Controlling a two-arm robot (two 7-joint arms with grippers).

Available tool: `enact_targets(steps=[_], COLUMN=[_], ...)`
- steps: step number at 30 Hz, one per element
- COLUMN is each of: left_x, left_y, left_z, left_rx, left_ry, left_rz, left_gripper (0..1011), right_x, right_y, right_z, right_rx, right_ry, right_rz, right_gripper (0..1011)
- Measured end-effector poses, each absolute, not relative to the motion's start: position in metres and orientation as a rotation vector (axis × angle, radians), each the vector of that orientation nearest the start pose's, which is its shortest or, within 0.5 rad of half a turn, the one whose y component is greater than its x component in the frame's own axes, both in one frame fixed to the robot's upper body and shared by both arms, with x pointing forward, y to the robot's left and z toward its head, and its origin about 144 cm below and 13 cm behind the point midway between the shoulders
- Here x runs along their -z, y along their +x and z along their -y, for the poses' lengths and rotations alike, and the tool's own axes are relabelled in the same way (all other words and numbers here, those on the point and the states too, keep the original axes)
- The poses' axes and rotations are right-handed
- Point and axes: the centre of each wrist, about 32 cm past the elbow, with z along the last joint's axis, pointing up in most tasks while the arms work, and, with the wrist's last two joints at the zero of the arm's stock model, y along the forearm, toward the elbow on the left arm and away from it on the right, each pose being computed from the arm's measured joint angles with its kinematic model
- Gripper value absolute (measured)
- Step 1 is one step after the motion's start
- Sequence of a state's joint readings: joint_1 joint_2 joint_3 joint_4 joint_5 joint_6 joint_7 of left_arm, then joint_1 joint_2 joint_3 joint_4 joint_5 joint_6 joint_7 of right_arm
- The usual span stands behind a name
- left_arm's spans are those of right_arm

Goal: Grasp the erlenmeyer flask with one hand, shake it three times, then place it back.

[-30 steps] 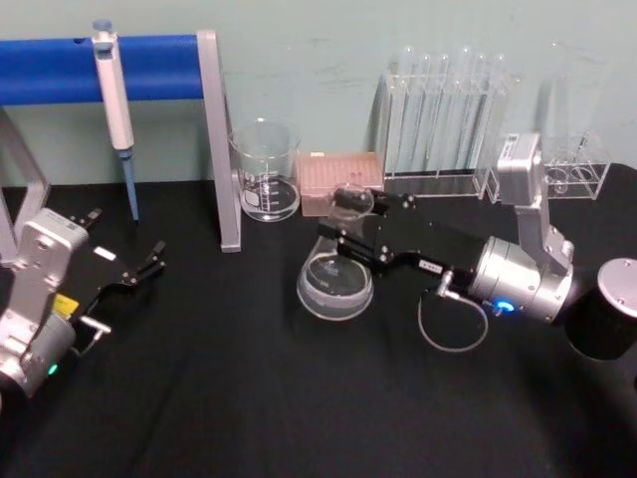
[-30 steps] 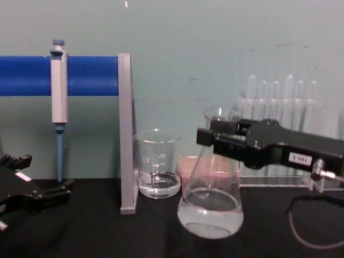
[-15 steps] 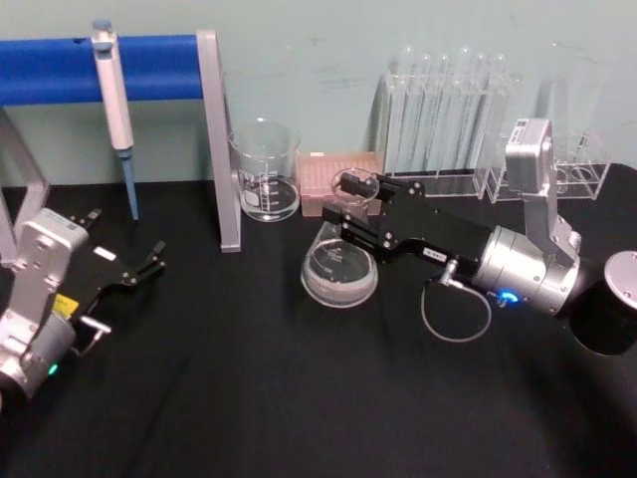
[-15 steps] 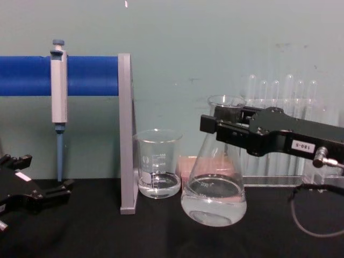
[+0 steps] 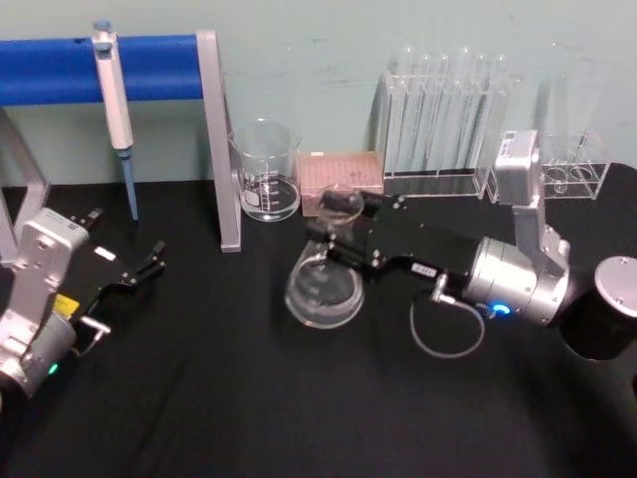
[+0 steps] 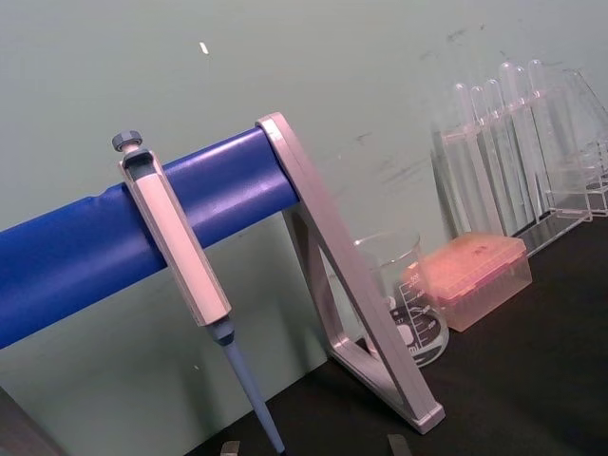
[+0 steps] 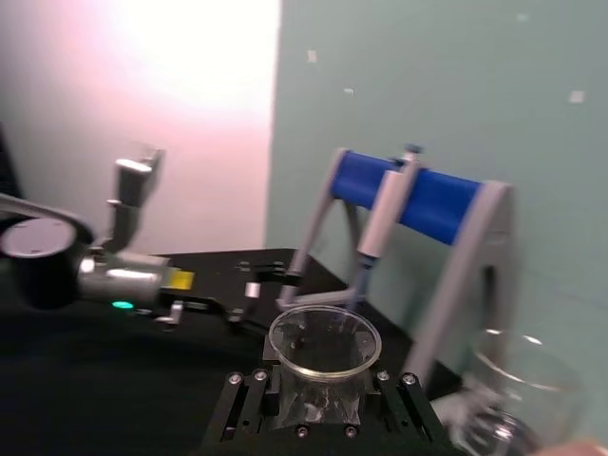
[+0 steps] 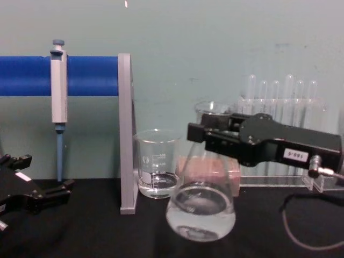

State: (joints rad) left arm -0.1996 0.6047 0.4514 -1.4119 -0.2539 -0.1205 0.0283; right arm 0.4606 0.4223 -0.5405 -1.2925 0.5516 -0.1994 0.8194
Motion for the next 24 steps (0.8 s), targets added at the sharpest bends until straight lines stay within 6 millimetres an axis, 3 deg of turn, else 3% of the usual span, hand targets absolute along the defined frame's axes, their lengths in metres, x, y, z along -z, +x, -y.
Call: enact_targets(steps=[14, 24], left_x=[-1.14, -1.14], left_y=[0.489, 0.489], left_z=[-0.31, -0.31], left_rx=[-1.248, -1.248], left_ry=[0.304, 0.305], left_rz=[0.285, 0.285], left_gripper=[1001, 1001], right_x=[-1.182, -1.181], right_y=[0.549, 0.549], right_z=[0.207, 0.207], right_rx=[0.171, 0.191], right_ry=[0.073, 0.106], right_rz=[0.114, 0.11], right_gripper=[457, 457])
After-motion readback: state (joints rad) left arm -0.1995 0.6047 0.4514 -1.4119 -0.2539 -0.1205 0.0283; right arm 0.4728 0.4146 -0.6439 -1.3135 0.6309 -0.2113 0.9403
